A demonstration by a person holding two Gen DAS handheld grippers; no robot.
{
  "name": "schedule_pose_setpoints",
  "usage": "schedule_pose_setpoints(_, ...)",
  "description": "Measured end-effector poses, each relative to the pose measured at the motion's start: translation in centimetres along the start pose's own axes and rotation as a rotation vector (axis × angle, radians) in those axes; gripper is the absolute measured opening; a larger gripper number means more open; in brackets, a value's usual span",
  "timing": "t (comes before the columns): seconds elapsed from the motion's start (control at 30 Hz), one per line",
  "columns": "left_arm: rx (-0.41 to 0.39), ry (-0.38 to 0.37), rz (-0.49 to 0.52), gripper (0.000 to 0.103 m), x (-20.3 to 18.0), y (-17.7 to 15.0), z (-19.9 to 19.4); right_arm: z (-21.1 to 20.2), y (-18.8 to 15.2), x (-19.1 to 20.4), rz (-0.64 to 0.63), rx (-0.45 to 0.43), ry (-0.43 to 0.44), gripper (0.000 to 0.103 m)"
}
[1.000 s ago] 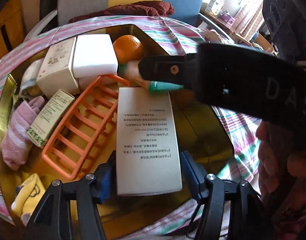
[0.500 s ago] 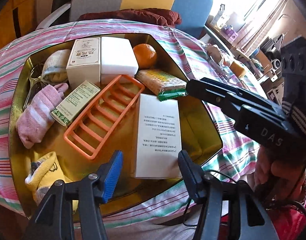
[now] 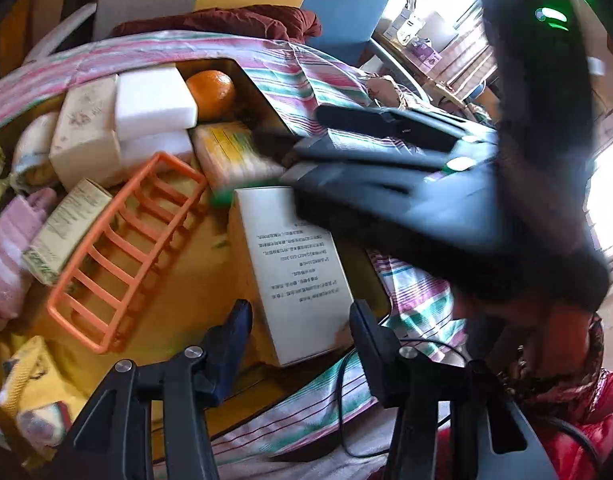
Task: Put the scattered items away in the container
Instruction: 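Open both tools to drop the box and crackers into the tray, then move the left tool toward the silver clamp while the right approaches the second cracker pack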
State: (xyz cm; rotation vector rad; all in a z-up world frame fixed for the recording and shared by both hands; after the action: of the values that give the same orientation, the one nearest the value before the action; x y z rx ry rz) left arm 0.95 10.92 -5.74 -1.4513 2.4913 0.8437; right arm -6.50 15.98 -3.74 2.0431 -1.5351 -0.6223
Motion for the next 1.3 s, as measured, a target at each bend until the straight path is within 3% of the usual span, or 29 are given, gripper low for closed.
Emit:
schedule_pose_setpoints(0.07, -0.01, 0.011, -0.005, 0.05, 0.5, -0.1, -0.8, -2.1, 0.0, -1.4, 0.094, -0.058, 0.057, 0.053)
schedule_pose_setpoints(0.13, -0.008, 0.009, -0.032, 0.05, 1.1, -0.1, -0.9, -3.2, -0.5, -2.9, 0.159, -0.078, 0.059, 0.055)
schedule_pose_setpoints(0.27, 0.018, -0.017, -0.052, 0.052, 1.3, -0.2, 0.5, -4.9, -2.8, -7.4, 0.371, -0.114, 0.039, 0.072)
schedule_pose_setpoints(0.4, 0.015, -0.041, -0.049, 0.052, 0.1, 0.9, 1.8, -5.5, -4.7, -10.5, 0.453, -0.108, -0.027, 0.072)
schedule_pose_setpoints(0.63, -0.011, -0.05, -0.065, 0.052, -0.7, 3.3, 3.2, -5.7, -7.6, -14.7, 0.579, -0.116, -0.055, 0.072)
schedule_pose_setpoints(0.73, -0.021, 0.035, -0.055, 0.053, -0.5, 3.2, 2.6, -6.0, -9.6, -16.9, 0.643, -0.11, -0.073, 0.077)
schedule_pose_setpoints(0.83, -0.099, 0.192, -0.01, 0.054, -0.3, 4.3, 0.6, -6.2, -12.0, -19.8, 0.688, -0.093, -0.133, 0.08)
schedule_pose_setpoints(0.9, -0.164, 0.233, 0.008, 0.056, -0.5, 5.1, -1.0, -6.4, -13.8, -22.1, 0.719, -0.078, -0.18, 0.08)
schedule_pose_setpoints(0.97, -0.221, 0.228, 0.027, 0.059, -1.8, 6.7, -1.7, -6.6, -15.5, -24.6, 0.751, -0.067, -0.229, 0.08)
schedule_pose_setpoints(1.03, -0.225, 0.202, 0.045, 0.061, -3.2, 7.8, -1.2, -6.8, -16.8, -26.8, 0.778, -0.058, -0.27, 0.08)
schedule_pose_setpoints(1.3, -0.134, 0.107, 0.151, 0.061, -11.2, 11.0, 6.9, -8.4, -19.7, -32.8, 0.868, -0.071, -0.315, 0.081)
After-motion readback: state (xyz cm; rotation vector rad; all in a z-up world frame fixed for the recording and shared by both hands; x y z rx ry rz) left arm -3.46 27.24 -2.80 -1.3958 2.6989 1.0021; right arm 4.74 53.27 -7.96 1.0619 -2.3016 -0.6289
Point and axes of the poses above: each gripper's, at about its wrist camera, not at the fingertips, and z roughly the way its jaws point, x to its left, y to its top, the point moved 7 cm from there along z, roughly the way its jaws point
